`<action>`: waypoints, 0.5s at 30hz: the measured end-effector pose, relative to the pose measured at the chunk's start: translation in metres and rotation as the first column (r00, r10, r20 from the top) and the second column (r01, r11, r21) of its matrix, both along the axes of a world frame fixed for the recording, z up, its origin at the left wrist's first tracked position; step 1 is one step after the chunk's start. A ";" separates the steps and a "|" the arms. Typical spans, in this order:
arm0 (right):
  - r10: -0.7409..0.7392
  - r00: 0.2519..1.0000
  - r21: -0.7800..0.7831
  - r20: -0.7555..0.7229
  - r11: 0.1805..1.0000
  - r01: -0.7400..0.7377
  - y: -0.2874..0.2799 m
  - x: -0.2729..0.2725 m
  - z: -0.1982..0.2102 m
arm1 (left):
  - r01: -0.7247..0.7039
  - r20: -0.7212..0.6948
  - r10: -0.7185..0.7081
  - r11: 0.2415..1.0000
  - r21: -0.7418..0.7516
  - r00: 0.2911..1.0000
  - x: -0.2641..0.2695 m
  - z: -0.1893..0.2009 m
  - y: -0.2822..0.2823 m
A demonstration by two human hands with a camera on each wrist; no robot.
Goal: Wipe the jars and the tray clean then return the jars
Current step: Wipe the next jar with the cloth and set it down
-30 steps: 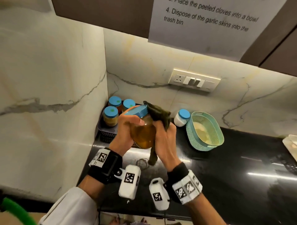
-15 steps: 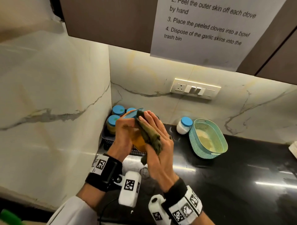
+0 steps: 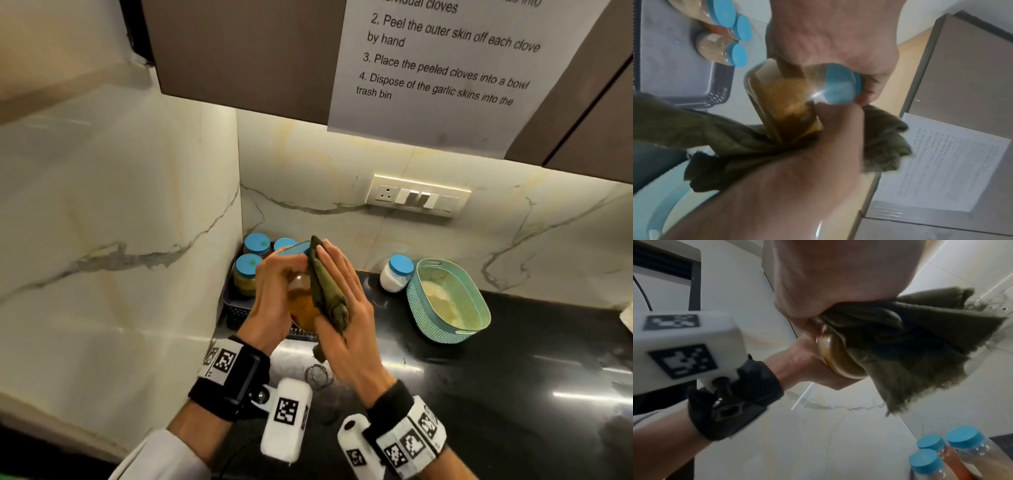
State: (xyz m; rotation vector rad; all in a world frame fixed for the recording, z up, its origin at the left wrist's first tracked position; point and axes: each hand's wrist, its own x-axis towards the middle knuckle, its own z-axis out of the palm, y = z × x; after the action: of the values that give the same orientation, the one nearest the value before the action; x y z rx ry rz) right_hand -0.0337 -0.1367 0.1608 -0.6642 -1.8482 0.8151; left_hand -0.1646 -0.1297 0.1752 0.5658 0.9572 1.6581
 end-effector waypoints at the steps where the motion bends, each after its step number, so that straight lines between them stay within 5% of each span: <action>1: -0.016 1.000 -0.007 0.025 1.000 0.017 0.003 0.001 0.002 | 0.000 -0.015 0.000 1.000 -0.004 1.000 0.000 0.002 0.000; 4: -0.058 0.995 -0.082 0.080 0.995 0.065 0.011 0.007 0.016 | 0.079 -0.053 -0.081 0.996 -0.040 0.995 0.000 0.014 -0.003; 7: -0.013 1.000 -0.278 -0.025 0.961 0.006 0.015 0.018 0.035 | 0.184 -0.090 -0.186 0.982 -0.036 0.978 -0.005 0.023 -0.007; 15: 0.128 0.952 -0.372 -0.277 0.900 -0.229 0.003 0.021 0.054 | 0.331 0.060 -0.338 0.937 0.113 0.939 -0.010 0.035 -0.011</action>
State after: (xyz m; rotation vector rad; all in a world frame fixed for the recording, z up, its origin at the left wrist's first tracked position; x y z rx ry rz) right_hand -0.0129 -0.1341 0.2149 -0.6146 -1.5413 1.3614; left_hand -0.1741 -0.1409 0.2105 0.6864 0.6780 1.4148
